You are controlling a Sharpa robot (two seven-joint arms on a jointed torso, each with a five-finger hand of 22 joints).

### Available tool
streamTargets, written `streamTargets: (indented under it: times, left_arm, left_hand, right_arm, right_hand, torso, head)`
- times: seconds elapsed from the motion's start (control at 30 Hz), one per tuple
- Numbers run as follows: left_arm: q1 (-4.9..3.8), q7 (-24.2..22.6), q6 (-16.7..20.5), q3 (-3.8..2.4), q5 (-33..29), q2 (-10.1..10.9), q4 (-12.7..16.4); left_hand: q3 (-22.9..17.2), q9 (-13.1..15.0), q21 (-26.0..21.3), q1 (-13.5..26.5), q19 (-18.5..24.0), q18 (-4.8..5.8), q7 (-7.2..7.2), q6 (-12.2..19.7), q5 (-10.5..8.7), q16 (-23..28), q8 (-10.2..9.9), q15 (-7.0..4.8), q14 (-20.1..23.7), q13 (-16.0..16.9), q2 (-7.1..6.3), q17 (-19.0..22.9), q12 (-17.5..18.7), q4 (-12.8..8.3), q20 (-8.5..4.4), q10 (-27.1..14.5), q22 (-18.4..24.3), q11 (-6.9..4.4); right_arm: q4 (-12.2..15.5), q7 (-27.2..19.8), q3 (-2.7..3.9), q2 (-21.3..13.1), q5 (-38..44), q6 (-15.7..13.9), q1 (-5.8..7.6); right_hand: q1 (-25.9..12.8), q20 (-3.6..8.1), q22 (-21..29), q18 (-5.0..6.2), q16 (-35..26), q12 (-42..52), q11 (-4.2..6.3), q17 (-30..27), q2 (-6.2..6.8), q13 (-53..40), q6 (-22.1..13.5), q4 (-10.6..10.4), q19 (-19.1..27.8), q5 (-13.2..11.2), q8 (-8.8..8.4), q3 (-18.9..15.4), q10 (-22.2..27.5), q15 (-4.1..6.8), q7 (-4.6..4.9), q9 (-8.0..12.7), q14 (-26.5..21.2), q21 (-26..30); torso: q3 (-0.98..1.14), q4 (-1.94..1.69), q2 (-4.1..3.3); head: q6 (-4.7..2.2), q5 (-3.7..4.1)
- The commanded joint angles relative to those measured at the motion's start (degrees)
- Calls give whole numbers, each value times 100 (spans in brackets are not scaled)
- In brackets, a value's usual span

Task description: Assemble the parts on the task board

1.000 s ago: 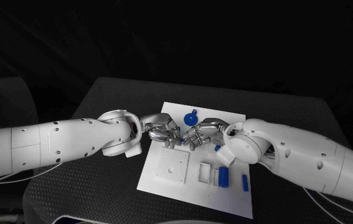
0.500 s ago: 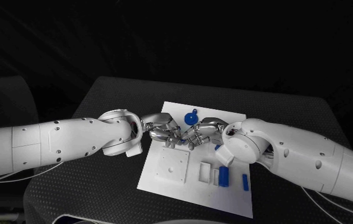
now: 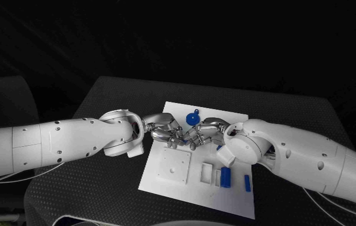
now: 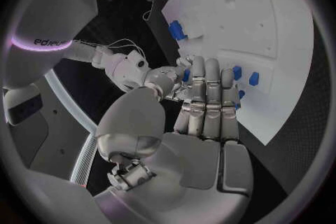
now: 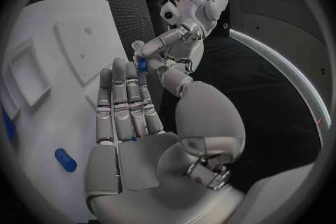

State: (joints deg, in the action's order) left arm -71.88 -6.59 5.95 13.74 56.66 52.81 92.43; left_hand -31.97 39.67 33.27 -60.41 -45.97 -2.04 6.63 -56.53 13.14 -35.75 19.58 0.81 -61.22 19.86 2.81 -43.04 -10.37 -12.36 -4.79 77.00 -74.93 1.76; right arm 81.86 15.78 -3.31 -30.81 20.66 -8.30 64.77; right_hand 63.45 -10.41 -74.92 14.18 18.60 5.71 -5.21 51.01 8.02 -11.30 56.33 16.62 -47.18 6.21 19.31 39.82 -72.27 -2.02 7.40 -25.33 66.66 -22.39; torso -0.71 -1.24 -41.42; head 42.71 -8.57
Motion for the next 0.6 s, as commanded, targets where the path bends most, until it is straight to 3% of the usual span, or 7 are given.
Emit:
streamTargets:
  times: [0.03,0.6]
  left_arm:
    - [3,12,41,0,-47,-23,21]
    - [2,90,61,0,-106,-65,30]
  left_hand:
    - [-36,10,23,-32,-22,79,-151,-206,40,-25,12,-8,-30,9,5,9,-32,9,-11,27,-132,4]
    - [-42,17,29,-26,-23,80,-151,-210,39,-30,6,-10,-36,15,0,10,-34,16,-13,34,-132,2]
  right_arm:
    - [55,-92,6,21,-32,-54,-3]
    - [146,-80,6,37,-184,-509,-17]
  right_hand:
    - [132,11,-119,82,30,47,23,-7,9,9,79,3,-65,4,56,89,-85,7,-21,-30,72,-5]
    - [353,60,-123,82,119,118,109,18,103,-28,227,11,-207,-3,137,150,-290,74,-83,-126,209,-68]
  torso:
    - [3,2,1]
    - [-1,-5,-2]
  head:
    - [1,-3]
    - [13,15]
